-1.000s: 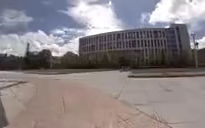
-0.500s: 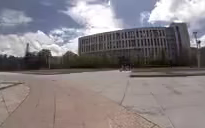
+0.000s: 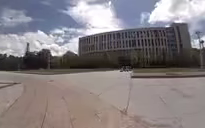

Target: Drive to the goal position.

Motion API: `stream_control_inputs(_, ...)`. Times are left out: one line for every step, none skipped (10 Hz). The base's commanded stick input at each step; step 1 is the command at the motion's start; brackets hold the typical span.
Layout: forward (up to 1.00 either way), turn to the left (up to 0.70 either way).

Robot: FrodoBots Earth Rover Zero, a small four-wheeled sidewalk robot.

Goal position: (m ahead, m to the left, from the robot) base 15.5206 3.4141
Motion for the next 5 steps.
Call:
stream_control_inputs(0.70, 0.15)
stream_control_inputs(0.70, 0.10)
stream_control_inputs(0.70, 0.04)
stream_control_inputs(0.70, 0.03)
stream_control_inputs(0.70, 0.07)
